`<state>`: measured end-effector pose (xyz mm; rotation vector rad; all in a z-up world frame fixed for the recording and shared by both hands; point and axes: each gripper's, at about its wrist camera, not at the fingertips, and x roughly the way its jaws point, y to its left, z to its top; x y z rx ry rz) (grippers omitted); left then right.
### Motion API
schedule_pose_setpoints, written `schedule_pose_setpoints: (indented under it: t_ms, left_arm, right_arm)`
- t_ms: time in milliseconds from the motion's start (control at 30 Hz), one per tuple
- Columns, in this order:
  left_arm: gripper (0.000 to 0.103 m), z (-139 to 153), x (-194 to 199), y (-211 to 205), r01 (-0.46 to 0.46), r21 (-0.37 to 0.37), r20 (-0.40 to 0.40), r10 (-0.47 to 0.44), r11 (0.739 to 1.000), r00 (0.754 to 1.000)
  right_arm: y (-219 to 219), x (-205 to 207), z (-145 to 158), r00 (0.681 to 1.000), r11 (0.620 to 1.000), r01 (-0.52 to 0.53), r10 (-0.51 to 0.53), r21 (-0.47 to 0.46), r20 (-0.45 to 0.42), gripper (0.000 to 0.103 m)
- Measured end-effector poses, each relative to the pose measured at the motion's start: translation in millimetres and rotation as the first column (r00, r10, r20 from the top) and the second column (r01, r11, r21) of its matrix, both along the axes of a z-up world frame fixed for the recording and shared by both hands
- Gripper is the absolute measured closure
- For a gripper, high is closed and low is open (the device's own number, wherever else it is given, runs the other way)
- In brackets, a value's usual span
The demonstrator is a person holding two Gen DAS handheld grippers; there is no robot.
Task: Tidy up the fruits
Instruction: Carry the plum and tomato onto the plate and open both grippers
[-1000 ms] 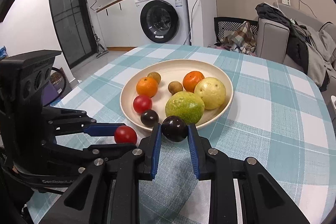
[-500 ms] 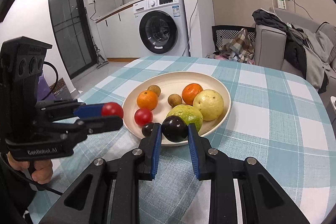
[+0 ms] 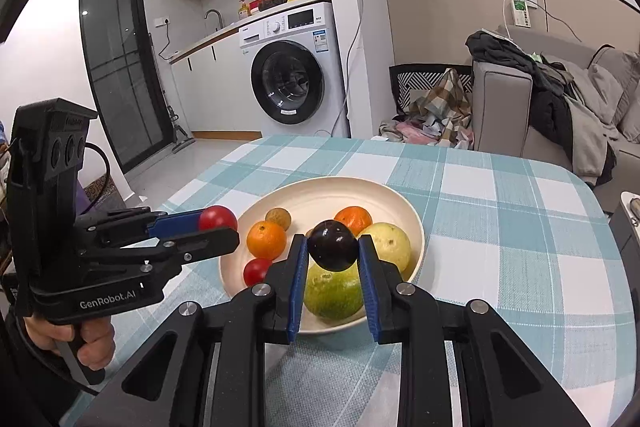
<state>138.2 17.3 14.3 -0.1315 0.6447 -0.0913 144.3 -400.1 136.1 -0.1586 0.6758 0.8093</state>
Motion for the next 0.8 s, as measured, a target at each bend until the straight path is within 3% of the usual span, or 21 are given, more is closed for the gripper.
schedule_pose_setpoints:
  t_ms: [433, 800]
  left_arm:
    - [0.074, -12.8, 40.0, 3.5, -0.025, -0.003, -0.012, 0.024, 1.0, 1.0]
    - [0.074, -30.2, 46.2, 4.1, -0.022, 0.005, -0.031, 0.022, 1.0, 0.999]
  right_arm:
    - [24.7, 16.0, -5.7, 0.999, 0.999, -0.035, 0.035, -0.042, -0.013, 0.077]
    - [32.6, 18.8, -19.4, 0.999, 0.997, -0.033, 0.032, -0.071, -0.011, 0.077]
